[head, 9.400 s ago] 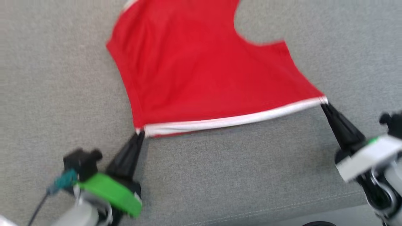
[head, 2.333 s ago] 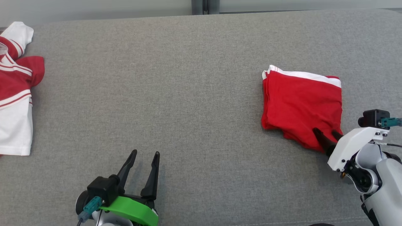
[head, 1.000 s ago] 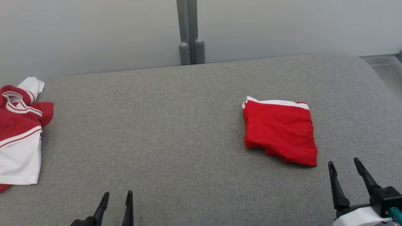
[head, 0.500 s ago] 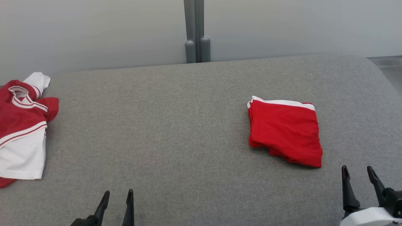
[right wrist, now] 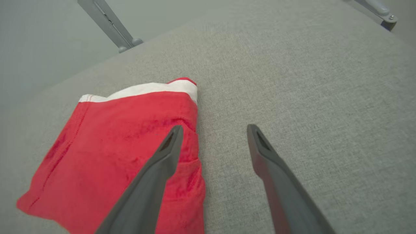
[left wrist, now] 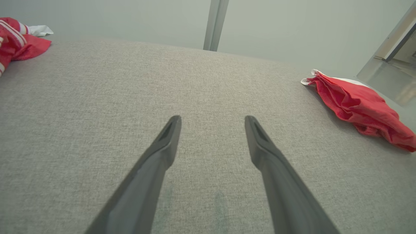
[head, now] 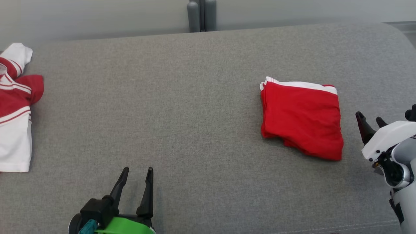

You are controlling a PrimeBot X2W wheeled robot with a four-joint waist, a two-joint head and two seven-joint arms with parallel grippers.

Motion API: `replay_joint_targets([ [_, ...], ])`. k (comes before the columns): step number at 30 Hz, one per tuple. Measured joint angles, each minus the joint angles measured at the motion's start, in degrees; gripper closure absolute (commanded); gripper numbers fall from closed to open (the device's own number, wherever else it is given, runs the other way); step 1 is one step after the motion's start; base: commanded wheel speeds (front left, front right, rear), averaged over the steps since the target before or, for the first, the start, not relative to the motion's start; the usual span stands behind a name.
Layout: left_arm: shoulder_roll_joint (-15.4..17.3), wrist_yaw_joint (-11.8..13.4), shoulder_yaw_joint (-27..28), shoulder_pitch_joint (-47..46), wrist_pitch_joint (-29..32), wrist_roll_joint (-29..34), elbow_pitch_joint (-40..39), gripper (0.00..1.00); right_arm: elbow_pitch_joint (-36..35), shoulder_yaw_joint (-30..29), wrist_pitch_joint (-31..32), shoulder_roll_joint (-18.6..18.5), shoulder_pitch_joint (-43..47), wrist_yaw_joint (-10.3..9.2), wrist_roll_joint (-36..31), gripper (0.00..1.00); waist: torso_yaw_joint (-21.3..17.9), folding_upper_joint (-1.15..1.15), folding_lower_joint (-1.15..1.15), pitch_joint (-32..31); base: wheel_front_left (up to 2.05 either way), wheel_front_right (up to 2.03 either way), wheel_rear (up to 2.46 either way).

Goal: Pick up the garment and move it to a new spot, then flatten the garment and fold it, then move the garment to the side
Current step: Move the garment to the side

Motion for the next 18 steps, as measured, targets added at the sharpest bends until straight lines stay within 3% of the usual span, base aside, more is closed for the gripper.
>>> replay_joint_targets([
  [5, 0.0, 0.0, -1.3, -2.3, 0.0, -1.4, -0.2, 0.0, 4.9, 1.3, 2.6, -1.5, -4.1, 0.01, 1.1, 0.0, 1.9, 0.0, 0.0, 3.2, 0.0, 0.0, 0.0],
  [12, -0.1, 0.0, -1.8, -2.7, 0.0, -1.9, -0.1, 0.0, 6.0, 4.6, 2.0, -2.6, -5.3, 0.02, 8.6, 0.0, 5.2, 0.0, 0.0, 5.3, 0.0, 0.0, 0.0],
  [18, -0.1, 0.0, -1.6, -2.9, 0.0, -1.8, -0.2, 0.0, 8.1, 7.3, 3.6, -4.0, -5.2, 0.02, 11.9, 0.0, 5.7, 0.0, 0.0, 6.5, 0.0, 0.0, 0.0],
])
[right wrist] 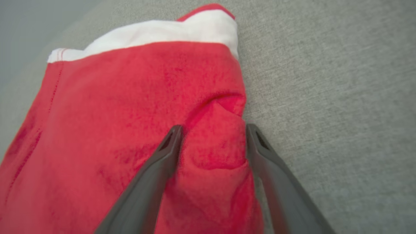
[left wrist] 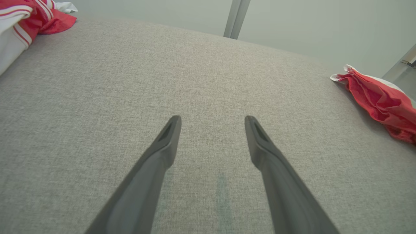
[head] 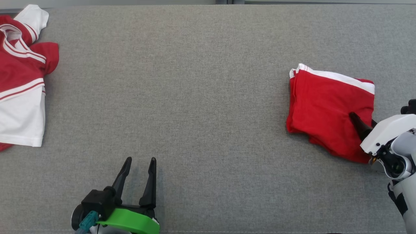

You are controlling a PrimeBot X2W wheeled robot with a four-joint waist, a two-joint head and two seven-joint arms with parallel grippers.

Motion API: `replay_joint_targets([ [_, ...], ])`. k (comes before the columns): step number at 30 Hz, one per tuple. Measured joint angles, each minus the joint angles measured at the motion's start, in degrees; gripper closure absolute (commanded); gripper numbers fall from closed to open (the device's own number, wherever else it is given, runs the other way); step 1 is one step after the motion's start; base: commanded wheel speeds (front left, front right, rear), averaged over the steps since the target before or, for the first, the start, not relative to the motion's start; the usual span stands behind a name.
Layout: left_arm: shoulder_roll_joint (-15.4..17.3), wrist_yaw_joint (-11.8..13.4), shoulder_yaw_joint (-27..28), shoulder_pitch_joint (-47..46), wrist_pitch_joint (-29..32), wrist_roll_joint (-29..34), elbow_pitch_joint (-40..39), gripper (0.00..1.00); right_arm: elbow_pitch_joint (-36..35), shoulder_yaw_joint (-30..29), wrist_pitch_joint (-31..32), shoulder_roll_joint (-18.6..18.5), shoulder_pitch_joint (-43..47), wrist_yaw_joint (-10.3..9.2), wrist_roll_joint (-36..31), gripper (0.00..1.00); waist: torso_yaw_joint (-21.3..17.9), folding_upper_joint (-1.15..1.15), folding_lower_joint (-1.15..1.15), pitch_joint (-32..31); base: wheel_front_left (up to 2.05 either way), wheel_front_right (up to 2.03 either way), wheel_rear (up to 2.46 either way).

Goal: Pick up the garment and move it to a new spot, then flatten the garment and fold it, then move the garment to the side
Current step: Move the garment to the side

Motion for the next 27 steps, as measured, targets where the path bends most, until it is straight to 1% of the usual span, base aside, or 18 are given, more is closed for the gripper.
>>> replay_joint_targets([
  [4, 0.0, 0.0, -0.1, -0.9, 0.0, 0.1, -0.3, 0.0, 0.4, 1.8, 2.2, -0.6, -1.0, 0.0, 2.4, 0.0, -0.2, 0.0, 0.0, 0.8, 0.0, 0.0, 0.0],
  [7, 0.0, 0.0, -0.2, -1.4, 0.0, 0.2, -0.3, 0.0, -0.5, 3.4, 2.4, -1.1, -1.8, -0.02, 4.2, 0.0, -0.3, 0.0, 0.0, 1.3, 0.0, 0.0, 0.0],
  [8, 0.0, 0.0, -0.2, -1.5, 0.0, 0.3, -0.4, 0.0, -0.6, 3.6, 2.1, -1.1, -2.1, -0.01, 4.7, 0.82, -0.4, 0.0, 0.0, 1.5, 0.0, 0.0, 0.0],
  [9, 0.0, 0.0, 0.0, -1.6, 0.0, 0.3, -0.4, 0.0, -0.9, 4.1, 2.0, -1.2, -2.5, -0.02, 5.1, 1.0, -0.5, 0.0, 0.0, 1.7, 0.0, 0.0, 0.0],
  [14, 0.0, 0.0, 0.9, -1.6, 0.0, 0.3, -1.1, 0.0, -1.2, 6.4, 1.7, -1.5, -4.4, -0.01, 6.2, 1.0, -1.9, 0.0, 0.0, 2.1, 0.0, 0.0, 0.0],
  [16, 0.0, 0.0, 1.0, -1.5, 0.0, 0.4, -1.6, 0.0, -1.2, 7.1, 1.2, -1.5, -5.3, -0.01, 6.8, 1.0, -3.1, 0.0, 0.0, 2.3, 0.0, 0.0, 0.0],
  [18, 0.0, 0.0, 0.9, -1.5, 0.0, 0.8, -2.3, 0.0, -1.2, 8.0, 0.6, -1.5, -5.7, -0.01, 7.3, 1.0, -4.6, 0.0, 0.0, 2.4, 0.0, 0.0, 0.0],
  [19, 0.0, 0.0, 0.8, -1.6, 0.0, 1.5, -2.8, 0.0, -1.0, 8.7, -0.6, -1.4, -5.7, -0.01, 7.8, 1.0, -6.3, 0.0, 0.0, 2.5, 0.0, 0.0, 0.0],
  [20, 0.0, 0.0, 0.8, -1.6, 0.0, 1.5, -2.8, 0.0, -1.0, 8.7, -0.6, -1.4, -5.7, -0.01, 7.8, 1.0, -6.3, 0.0, 0.0, 2.5, 0.0, 0.0, 0.0],
  [24, 0.0, 0.0, 0.7, -2.6, 0.0, 2.6, -3.6, 0.0, 0.7, 9.8, -3.9, -1.8, -5.5, -0.01, 7.7, 1.0, -10.1, 0.0, 0.0, 2.8, 0.0, 0.0, 0.0],
  [27, 0.6, 0.0, -0.6, -4.5, 0.0, 3.0, -4.3, 0.0, 2.4, 10.2, -6.6, -2.2, -5.5, -0.01, 7.4, 1.0, -13.0, 0.0, 0.0, 3.4, 0.0, 0.0, 0.0],
])
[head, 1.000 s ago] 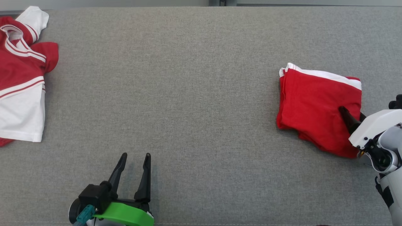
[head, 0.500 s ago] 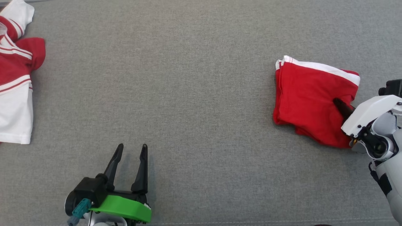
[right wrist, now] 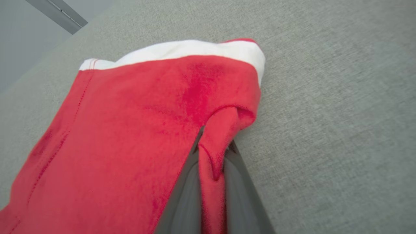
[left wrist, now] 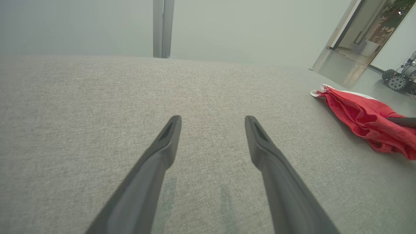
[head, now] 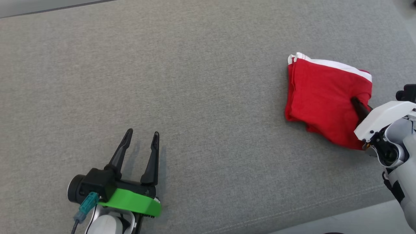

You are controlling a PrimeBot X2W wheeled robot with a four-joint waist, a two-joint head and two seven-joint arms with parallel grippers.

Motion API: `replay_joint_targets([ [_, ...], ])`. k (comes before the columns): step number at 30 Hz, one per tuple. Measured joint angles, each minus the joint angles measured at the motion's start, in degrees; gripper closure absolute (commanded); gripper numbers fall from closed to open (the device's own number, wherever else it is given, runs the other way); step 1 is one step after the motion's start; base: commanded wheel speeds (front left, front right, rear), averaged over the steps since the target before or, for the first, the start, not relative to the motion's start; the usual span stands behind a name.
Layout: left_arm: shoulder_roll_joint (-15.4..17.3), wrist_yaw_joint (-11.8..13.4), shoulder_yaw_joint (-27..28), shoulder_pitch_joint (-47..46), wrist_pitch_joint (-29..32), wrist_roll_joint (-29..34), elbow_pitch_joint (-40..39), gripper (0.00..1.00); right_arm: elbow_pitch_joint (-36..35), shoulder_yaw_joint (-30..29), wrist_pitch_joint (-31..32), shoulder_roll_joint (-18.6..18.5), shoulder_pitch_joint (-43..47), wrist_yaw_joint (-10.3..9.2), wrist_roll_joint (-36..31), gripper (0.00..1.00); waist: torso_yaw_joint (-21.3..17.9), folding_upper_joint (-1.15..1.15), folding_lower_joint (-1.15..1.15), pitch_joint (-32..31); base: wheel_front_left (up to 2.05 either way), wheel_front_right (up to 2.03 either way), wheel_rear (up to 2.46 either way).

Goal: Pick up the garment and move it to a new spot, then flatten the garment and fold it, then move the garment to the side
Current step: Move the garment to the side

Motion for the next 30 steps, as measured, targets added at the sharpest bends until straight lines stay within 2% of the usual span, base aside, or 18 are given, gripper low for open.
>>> replay_joint_targets([
  [5, 0.8, 0.0, -2.4, -2.4, 0.0, 0.2, 0.3, 0.0, 3.6, 1.1, -5.2, -1.2, -2.2, 0.0, -3.1, 1.0, -3.6, 0.0, 0.0, 2.2, 0.0, 0.0, 0.0],
  [11, 0.5, 0.0, -3.4, -3.3, 0.0, -0.5, 0.8, 0.0, 7.9, 3.2, -8.4, -4.1, -9.4, 0.01, -8.7, 1.0, -4.5, 0.0, 0.0, 5.8, 0.0, 0.0, 0.0],
  [21, -0.3, 0.0, -4.1, -2.4, 0.0, -0.7, 0.7, 0.0, 16.2, 5.7, -7.0, -14.2, -21.2, 0.03, -20.4, 1.0, 1.1, 0.0, 0.0, 7.9, 0.0, 0.0, 0.0],
  [27, -0.4, 0.0, -3.9, -1.1, 0.0, -0.9, 0.2, 0.0, 20.4, 6.7, -6.9, -15.5, -24.3, 0.03, -25.5, 1.0, 4.7, 0.0, 0.0, 8.5, 0.0, 0.0, 0.0],
  [28, -0.4, 0.0, -3.7, -1.0, 0.0, -0.9, 0.0, 0.0, 21.0, 6.6, -6.9, -15.5, -24.6, 0.03, -25.7, 0.88, 5.0, 0.0, 0.0, 8.6, 0.0, 0.0, 0.0],
  [29, -0.5, 0.0, -3.6, -1.0, 0.0, -0.9, -0.3, 0.0, 21.7, 6.2, -6.9, -15.5, -25.1, 0.03, -25.8, 0.81, 5.3, 0.0, 0.0, 8.9, 0.0, 0.0, 0.0],
  [30, -0.5, 0.0, -3.3, -1.0, 0.0, -0.9, -0.4, 0.0, 22.5, 6.1, -6.8, -15.5, -25.5, 0.03, -26.1, 0.19, 5.4, 0.0, 0.0, 9.1, 0.0, 0.0, 0.0],
])
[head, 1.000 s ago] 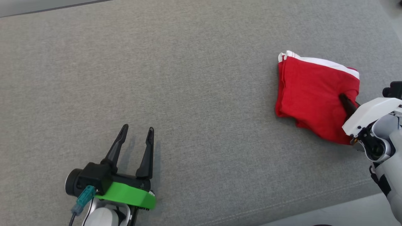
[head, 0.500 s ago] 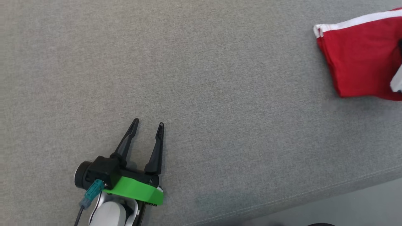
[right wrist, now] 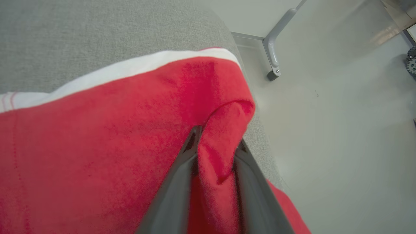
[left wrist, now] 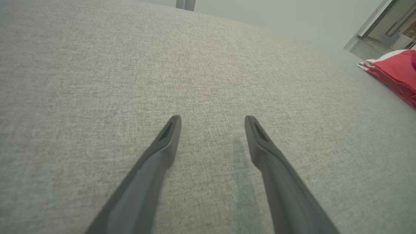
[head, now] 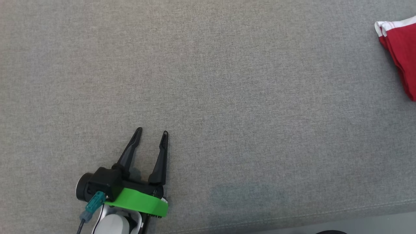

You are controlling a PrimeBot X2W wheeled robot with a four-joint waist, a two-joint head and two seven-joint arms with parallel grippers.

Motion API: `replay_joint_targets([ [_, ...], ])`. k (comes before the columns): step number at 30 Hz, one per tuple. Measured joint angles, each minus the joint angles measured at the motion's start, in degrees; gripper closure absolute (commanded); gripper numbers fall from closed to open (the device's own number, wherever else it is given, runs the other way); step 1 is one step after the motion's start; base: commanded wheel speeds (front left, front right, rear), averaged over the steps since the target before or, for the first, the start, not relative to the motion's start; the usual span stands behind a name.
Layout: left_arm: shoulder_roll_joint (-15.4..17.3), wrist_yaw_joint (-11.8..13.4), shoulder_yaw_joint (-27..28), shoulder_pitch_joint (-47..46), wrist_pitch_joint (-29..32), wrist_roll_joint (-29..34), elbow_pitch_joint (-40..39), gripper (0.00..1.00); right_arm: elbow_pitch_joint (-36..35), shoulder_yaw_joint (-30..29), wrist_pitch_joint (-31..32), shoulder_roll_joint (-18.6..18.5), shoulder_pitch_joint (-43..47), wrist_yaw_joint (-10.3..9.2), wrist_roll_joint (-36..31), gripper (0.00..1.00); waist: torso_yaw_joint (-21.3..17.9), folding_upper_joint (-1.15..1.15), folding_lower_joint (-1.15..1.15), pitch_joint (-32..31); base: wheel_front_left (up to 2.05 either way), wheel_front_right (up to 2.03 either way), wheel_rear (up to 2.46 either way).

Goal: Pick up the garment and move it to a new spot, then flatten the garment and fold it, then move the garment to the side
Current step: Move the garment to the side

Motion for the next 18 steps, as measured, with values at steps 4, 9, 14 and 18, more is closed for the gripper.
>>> replay_joint_targets([
  [4, 0.0, 0.0, 0.8, 0.0, 0.0, 0.2, 0.0, 0.0, 3.2, -0.7, -0.9, -0.1, -0.3, 0.01, -2.3, 0.0, -0.1, 0.0, 0.0, 0.4, 0.0, 0.0, 0.0],
  [9, -0.1, 0.0, 1.2, 0.4, 0.0, 0.6, 0.4, 0.0, 4.2, -0.7, -7.1, -0.3, -1.6, 0.01, -6.4, 0.0, -1.1, 0.0, 0.0, -1.7, 0.0, 0.0, 0.0],
  [14, -0.1, 0.0, 1.7, 1.9, 0.0, 0.4, 1.2, 0.0, 1.3, -1.8, -13.9, 0.8, -0.4, 0.01, -7.0, 0.0, -1.9, 0.0, 0.0, -5.5, 0.0, 0.0, 0.0],
  [18, -0.1, 0.0, 3.2, 4.5, 0.0, 0.3, 1.7, 0.0, -5.1, -2.7, -16.2, 1.3, 5.7, 0.01, -6.5, 0.0, -2.2, 0.0, 0.0, -9.6, 0.0, 0.0, 0.0],
])
